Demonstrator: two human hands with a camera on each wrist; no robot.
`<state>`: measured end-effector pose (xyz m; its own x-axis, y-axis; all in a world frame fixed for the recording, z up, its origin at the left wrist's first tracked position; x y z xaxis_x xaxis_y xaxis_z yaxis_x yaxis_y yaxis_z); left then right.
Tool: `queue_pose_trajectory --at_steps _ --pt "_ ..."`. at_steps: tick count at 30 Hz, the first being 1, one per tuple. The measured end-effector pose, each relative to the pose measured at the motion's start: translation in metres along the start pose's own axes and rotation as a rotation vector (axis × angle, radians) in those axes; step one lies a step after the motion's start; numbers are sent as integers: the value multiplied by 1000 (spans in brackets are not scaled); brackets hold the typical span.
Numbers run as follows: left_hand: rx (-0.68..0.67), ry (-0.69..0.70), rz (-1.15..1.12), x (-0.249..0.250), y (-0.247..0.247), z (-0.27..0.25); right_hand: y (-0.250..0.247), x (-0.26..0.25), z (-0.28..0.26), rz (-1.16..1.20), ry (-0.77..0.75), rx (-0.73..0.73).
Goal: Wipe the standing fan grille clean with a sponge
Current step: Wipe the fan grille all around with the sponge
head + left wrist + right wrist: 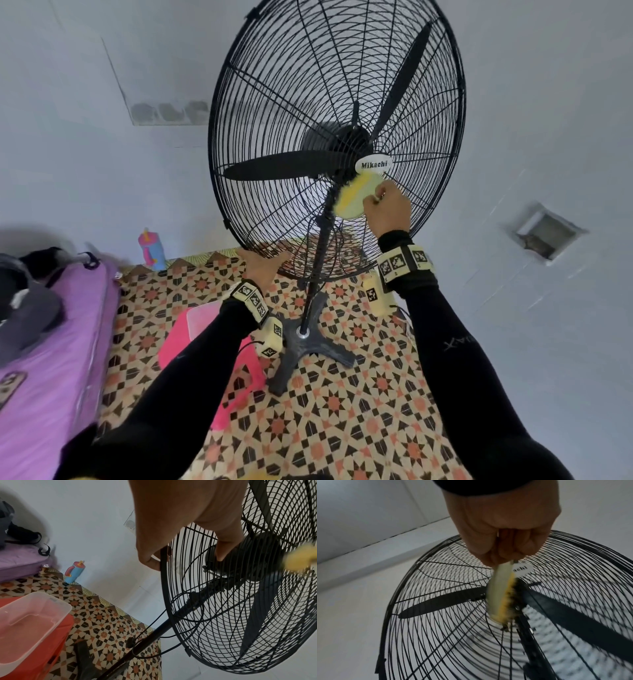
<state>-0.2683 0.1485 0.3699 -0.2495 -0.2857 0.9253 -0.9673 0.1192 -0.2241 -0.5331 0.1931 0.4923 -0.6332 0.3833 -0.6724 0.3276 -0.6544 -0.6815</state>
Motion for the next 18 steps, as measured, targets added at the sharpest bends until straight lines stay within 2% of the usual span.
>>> queue_pose_trajectory --at_steps 2,5,9,11,14,16,18 --pt "28 4 -35 -4 1 8 1 13 -1 -61 82 -17" --pt "-10 -24 -125 -7 7 7 -5 16 1 -13 -23 3" --pt "-71 -69 -208 -10 11 9 -10 20 5 307 -123 -38" --pt "-18 -45 -163 -15 8 19 5 37 9 295 -74 -117" --pt "11 21 -65 -20 5 27 24 80 16 213 106 -211" --pt "22 41 -32 -24 3 31 16 87 16 193 149 -175" --pt "16 34 -31 -20 6 29 3 75 19 259 109 -136"
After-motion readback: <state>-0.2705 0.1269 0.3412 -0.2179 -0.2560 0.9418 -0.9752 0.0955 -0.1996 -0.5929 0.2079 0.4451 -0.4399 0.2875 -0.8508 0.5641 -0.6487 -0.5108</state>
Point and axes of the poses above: each hand's wrist, its own z-axis towards the middle knuckle, its own y-axis out of the palm, x = y × z, the point moved 6 cm from there along z, towards the middle knuckle, and after that the axes turned 7 degrees about y, right-handed, at the moved point
